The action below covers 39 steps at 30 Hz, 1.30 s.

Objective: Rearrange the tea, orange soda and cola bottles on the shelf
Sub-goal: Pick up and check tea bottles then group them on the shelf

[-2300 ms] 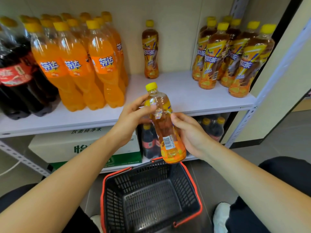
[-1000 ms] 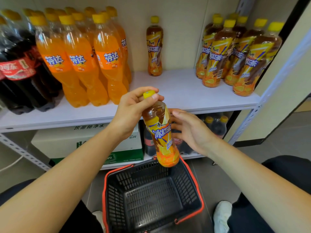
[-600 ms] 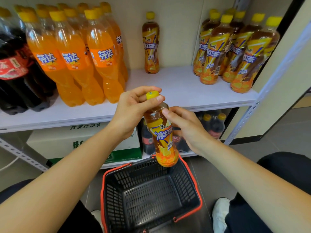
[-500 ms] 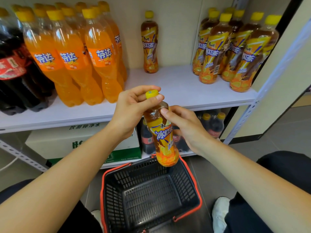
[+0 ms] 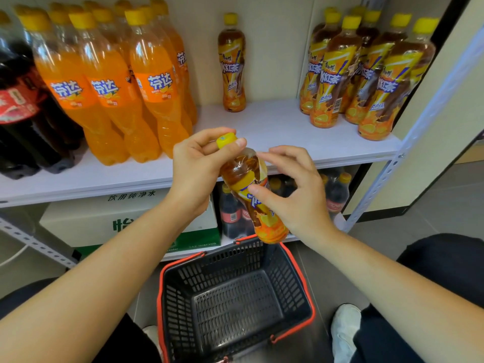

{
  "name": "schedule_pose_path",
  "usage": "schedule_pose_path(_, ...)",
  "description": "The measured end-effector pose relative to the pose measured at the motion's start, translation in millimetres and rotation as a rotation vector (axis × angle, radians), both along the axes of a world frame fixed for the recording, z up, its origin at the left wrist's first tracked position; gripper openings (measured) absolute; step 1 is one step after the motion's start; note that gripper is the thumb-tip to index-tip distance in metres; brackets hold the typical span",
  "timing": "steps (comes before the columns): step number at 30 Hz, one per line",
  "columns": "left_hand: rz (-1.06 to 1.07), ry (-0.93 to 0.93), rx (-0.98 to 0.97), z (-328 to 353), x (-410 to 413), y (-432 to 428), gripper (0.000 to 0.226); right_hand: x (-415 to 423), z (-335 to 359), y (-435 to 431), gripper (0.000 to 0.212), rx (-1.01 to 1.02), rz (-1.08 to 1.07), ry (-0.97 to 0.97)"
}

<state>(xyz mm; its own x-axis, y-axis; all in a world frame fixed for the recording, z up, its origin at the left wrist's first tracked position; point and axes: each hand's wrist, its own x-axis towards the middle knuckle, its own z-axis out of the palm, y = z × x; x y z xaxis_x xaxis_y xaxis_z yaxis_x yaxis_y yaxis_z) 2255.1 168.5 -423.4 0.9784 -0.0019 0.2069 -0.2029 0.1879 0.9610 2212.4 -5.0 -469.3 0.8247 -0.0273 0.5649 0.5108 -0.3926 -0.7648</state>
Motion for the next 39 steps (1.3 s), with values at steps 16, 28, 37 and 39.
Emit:
schedule_pose_path(16, -0.005, 0.005, -0.152, -6, -13, -10, 0.025, -11, 3, 14, 0.027, 0.117, -0.041, -0.033)
schedule_pose_path(28, 0.001, 0.047, -0.188, -6, -11, -12, 0.019, -9, -4, 4, 0.013, 0.021, 0.031, -0.129)
schedule_pose_path(37, -0.005, 0.051, -0.196, -6, -9, -8, 0.022, -9, -1, -7, 0.025, 0.013, 0.014, -0.082)
schedule_pose_path(39, -0.017, 0.056, -0.216, -6, -9, -9, 0.028, -9, 1, -8, 0.036, 0.049, 0.030, -0.067)
